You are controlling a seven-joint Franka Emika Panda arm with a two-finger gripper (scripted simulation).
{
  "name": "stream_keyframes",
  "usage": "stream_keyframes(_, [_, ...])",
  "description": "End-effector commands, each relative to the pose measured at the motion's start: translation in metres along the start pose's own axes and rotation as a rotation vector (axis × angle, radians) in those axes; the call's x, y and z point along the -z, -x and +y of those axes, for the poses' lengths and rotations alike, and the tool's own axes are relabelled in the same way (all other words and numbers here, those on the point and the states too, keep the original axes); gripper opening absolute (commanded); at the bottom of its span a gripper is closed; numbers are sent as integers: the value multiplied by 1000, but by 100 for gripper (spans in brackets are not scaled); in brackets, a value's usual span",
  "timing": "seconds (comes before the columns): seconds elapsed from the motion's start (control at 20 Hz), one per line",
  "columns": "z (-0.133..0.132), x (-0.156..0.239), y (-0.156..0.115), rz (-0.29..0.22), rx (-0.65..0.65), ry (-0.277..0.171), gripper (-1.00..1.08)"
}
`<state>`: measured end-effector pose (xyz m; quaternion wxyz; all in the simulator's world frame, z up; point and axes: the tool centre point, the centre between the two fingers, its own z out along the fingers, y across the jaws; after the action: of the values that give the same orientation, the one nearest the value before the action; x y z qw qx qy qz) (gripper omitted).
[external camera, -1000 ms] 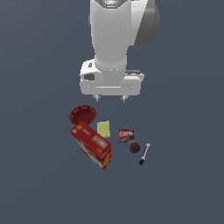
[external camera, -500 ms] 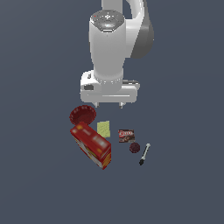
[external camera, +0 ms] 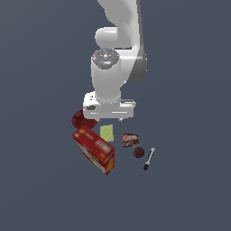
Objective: Pick up a designated object from a clutter of objects.
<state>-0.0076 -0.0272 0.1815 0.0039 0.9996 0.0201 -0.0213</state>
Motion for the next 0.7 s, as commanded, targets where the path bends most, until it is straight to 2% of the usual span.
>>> stream_keyframes(0.0, [4,-22,2,7,13,-1,100])
stream_keyframes(0.35, [14,-77,12,26,45,-3,100])
stream_keyframes(0.65, [18,-107,22,37,63,-5,100])
